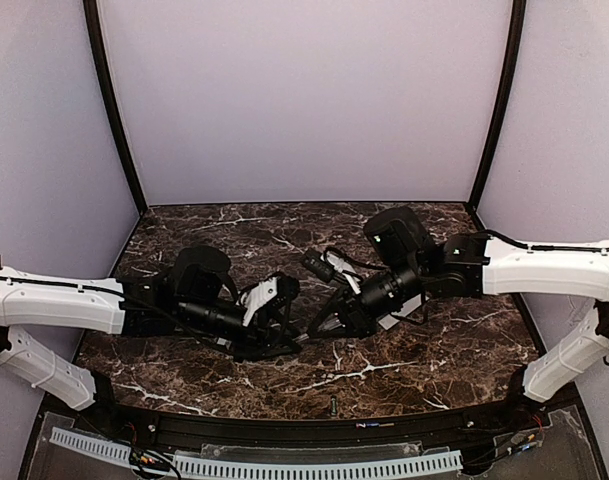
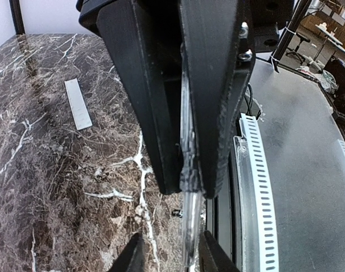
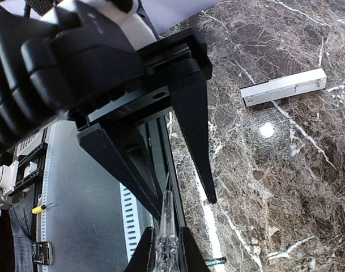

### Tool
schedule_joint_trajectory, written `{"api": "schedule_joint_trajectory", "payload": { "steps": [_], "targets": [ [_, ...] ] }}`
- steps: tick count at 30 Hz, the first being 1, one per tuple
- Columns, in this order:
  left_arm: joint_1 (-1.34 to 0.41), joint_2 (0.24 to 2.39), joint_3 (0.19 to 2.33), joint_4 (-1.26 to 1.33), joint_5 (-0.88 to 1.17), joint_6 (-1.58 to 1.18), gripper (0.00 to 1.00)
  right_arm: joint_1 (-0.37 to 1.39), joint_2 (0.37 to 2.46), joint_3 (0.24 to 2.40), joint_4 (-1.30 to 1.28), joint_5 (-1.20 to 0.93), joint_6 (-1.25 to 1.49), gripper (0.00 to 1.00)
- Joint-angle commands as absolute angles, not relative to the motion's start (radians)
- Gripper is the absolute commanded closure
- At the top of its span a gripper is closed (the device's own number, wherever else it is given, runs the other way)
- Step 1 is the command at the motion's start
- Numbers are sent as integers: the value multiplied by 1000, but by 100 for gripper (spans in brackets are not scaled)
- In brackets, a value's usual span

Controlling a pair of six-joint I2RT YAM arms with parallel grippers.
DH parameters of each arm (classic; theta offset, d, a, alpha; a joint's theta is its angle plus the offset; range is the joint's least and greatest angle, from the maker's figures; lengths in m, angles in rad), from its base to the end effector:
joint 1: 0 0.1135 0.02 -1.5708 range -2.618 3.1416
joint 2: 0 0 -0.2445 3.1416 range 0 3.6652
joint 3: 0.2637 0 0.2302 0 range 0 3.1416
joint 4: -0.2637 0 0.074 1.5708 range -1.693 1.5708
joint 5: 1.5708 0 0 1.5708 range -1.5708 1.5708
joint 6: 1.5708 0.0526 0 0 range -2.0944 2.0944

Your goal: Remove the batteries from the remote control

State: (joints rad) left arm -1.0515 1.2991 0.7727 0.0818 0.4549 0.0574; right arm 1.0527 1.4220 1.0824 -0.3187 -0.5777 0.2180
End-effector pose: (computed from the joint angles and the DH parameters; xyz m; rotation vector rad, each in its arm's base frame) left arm 0.1219 -0.2599 0.2371 1.3778 1.6374 -1.0682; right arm 0.1269 0.2807 0.2656 -1.3040 2.0700 1.2841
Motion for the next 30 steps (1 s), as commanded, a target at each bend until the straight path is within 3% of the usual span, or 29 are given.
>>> {"api": "schedule_joint_trajectory", "payload": {
  "steps": [1, 5, 7, 14, 18, 25, 27, 30],
  "targets": [
    [-1061, 1305, 797, 138, 451, 39, 76, 1049, 1431, 1095, -296, -594, 221, 100],
    [-1064, 1312, 794, 155, 446, 30, 95, 1049, 1426, 1078, -283, -593, 225, 100],
    [-1066, 1310, 784, 172, 444, 19, 99, 1049, 1424, 1069, -277, -584, 228, 100],
    [-1068, 1308, 748, 236, 442, -40, 100, 1049, 1412, 1044, -266, -531, 241, 100],
    [-1068, 1298, 718, 272, 433, -70, 100, 1044, 1383, 1018, -262, -448, 245, 72],
    [-1068, 1296, 661, 325, 372, -133, 100, 1009, 1303, 992, -272, -338, 241, 13],
    [-1068, 1298, 651, 336, 337, -151, 100, 993, 1275, 1003, -294, -317, 226, 3],
    [-1068, 1311, 640, 352, 268, -178, 100, 970, 1226, 998, -315, -270, 211, 1]
  ]
}}
